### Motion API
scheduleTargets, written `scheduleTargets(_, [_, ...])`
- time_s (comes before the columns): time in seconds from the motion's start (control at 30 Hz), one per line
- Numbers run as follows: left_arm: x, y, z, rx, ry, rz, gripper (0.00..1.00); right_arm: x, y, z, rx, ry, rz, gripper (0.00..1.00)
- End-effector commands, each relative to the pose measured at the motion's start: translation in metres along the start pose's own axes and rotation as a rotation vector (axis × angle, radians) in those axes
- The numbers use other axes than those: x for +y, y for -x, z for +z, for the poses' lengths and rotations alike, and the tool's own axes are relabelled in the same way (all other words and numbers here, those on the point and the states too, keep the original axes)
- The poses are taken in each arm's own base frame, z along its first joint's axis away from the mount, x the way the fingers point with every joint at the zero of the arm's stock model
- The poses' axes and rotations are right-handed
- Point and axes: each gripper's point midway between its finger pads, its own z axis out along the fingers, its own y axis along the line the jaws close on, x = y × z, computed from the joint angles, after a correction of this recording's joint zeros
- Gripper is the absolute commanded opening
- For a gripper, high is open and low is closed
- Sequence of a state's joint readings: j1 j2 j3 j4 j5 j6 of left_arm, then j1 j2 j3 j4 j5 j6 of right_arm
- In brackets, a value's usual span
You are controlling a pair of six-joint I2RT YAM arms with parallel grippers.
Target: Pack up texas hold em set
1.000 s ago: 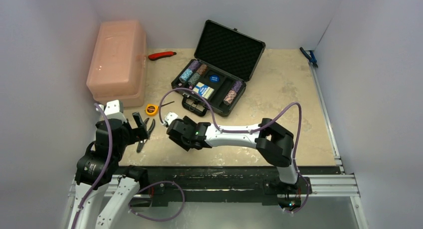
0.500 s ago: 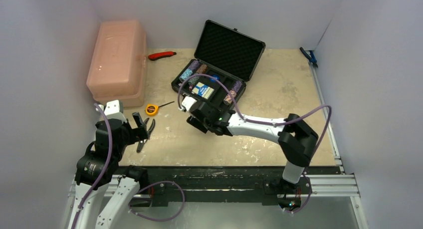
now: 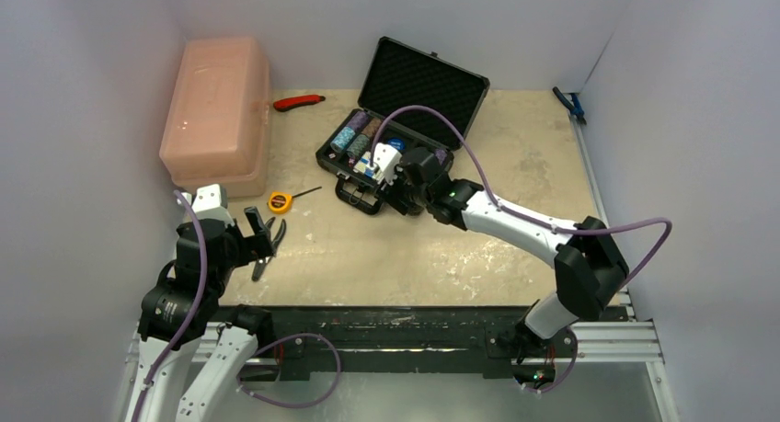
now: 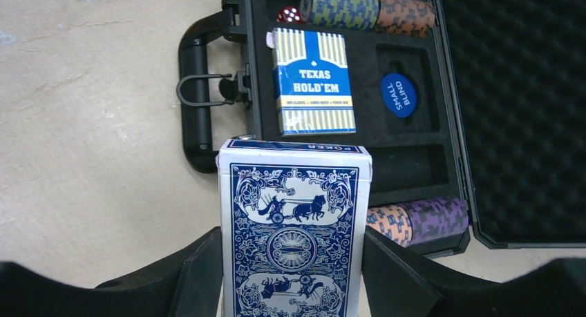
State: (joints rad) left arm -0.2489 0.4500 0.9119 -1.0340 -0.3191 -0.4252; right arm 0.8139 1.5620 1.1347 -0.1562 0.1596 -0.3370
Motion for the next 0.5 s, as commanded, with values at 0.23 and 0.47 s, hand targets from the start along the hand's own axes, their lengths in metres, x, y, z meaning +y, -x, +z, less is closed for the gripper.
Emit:
scheduleTargets(0.23, [-0.004,0.007,0.001,-0.029,-0.025,0.010,1.00,-0.100,0.074,-0.023,-0.201,-0.054,0.007,0.00])
scheduleTargets(0.47, [-0.004,0.007,0.001,-0.032,-0.025,0.010,1.00,-0.142,0.078,-0.026,-0.207,-0.058,0.022,0.00])
